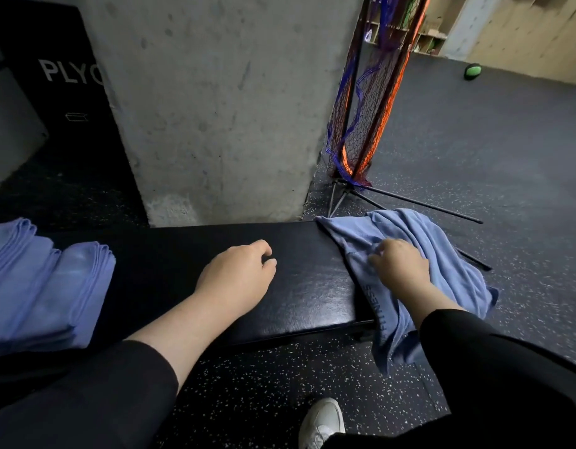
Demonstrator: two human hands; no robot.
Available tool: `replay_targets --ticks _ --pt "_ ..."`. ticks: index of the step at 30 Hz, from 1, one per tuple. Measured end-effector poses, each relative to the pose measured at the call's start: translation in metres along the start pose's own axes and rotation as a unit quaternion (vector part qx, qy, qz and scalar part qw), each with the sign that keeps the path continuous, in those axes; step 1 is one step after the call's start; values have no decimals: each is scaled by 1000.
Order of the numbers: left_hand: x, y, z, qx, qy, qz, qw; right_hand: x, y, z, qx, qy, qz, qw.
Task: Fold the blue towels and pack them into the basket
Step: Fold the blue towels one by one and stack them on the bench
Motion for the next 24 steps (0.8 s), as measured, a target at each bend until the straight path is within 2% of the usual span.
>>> replay_targets --ticks 5,7,9,12,16,24 --pt "-1 2 0 8 1 -3 1000 -3 14 -2 31 15 22 999" --pt "-1 2 2 11 5 -5 1000 7 14 1 24 2 -21 999" --pt "-1 1 5 14 9 3 1000 27 8 5 6 -31 -126 991" --pt "-1 -4 9 25 19 51 998 65 -13 17 -21 -84 -284 955" --pt "7 -8 13 57 11 157 986 122 -36 39 -17 -128 -403 906" --pt "44 -26 18 72 -70 399 912 222 -43 84 56 -151 -536 829"
Point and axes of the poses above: each hand's wrist, its own z-axis away from the middle knuckle, its own y-axis out of the palm, x = y × z, the point moved 6 cm from there along -z, towards the middle knuckle, and after that the axes turned 6 degrees about -y, right-handed, at the moved point
